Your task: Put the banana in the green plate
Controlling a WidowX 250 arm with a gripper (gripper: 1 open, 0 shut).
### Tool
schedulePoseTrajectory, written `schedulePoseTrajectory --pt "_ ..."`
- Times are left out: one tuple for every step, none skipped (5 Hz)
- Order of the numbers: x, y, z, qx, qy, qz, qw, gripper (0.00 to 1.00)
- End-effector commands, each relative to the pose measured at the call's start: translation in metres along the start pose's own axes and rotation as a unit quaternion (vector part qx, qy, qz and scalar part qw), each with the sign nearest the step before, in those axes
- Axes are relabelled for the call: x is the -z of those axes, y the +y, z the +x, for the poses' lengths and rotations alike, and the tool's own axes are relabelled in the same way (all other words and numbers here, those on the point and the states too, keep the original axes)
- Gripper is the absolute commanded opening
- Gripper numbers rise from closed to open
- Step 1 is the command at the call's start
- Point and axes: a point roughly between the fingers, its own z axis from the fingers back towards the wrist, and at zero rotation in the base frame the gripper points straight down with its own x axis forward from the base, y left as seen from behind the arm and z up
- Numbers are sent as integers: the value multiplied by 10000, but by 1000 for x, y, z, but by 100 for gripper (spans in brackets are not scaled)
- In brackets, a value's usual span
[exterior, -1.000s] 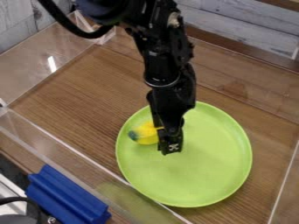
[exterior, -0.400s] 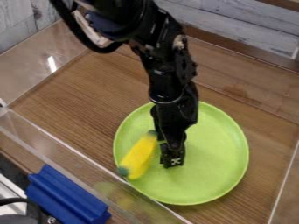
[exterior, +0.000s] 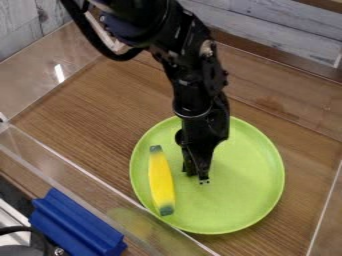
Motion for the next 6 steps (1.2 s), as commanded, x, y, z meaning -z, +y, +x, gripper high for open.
schedulePoseTrajectory --pt "-4 -3 6 49 -1 1 10000 0" --pt "-7 -5 7 32 29 -27 10000 0" --pt "-9 -7 9 17 62 -51 10000 0" --pt "-10 -10 10 7 95 -71 9999 0" --pt "-11 -12 11 -9 134 -81 9999 0" --pt "-13 -13 13 -33 174 -91 9998 0"
